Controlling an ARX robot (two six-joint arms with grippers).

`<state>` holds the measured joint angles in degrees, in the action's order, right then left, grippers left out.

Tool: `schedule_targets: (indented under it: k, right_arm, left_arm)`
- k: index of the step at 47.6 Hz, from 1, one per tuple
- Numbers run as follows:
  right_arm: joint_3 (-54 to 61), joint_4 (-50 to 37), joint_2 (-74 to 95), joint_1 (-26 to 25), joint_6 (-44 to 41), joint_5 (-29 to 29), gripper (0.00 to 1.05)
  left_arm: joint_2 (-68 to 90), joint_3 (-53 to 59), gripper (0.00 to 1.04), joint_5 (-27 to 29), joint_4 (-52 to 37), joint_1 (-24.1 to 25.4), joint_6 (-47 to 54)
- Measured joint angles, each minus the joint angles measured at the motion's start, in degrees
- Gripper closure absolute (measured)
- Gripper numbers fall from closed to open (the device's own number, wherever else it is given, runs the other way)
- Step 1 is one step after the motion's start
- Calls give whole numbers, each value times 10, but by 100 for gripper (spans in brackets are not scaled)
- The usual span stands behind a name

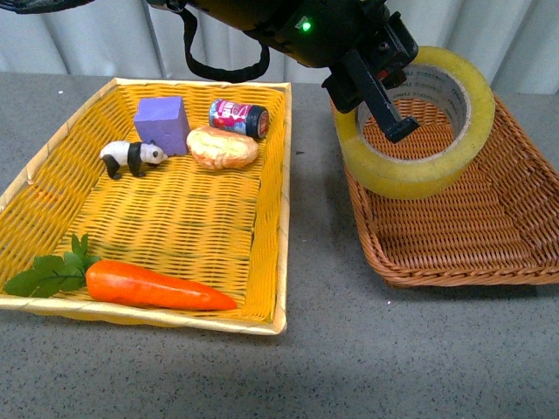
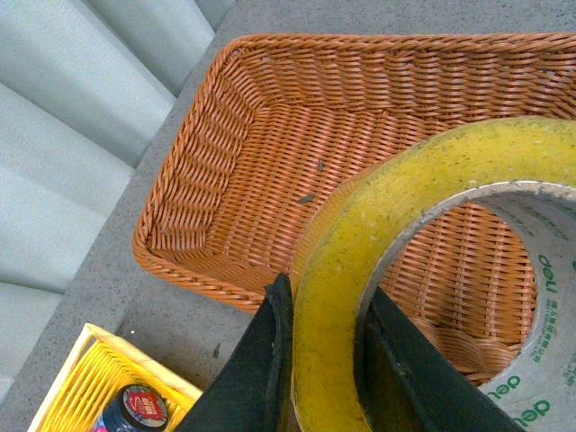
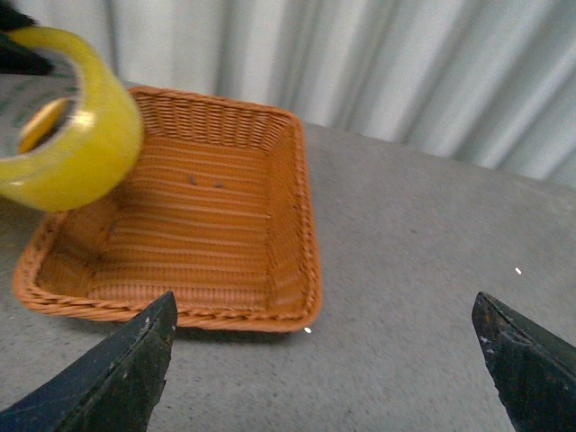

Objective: Move tape to another basket

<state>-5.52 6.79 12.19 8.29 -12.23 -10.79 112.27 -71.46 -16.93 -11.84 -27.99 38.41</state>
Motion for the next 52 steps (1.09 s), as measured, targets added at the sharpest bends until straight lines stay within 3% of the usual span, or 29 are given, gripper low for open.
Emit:
schedule_targets:
  k: [11, 32, 52]
  right_arm:
    - [-94, -164, 290, -10, -15, 82, 9]
    - [-226, -196, 596, 40, 175, 96, 9]
    - [-280, -221, 706, 46, 221, 106, 9]
  left_arm:
    - [0, 0, 88, 0, -1, 0, 1]
    - [0, 0, 88, 0, -1, -1, 1]
    - [0, 0, 88, 8, -1, 0, 4]
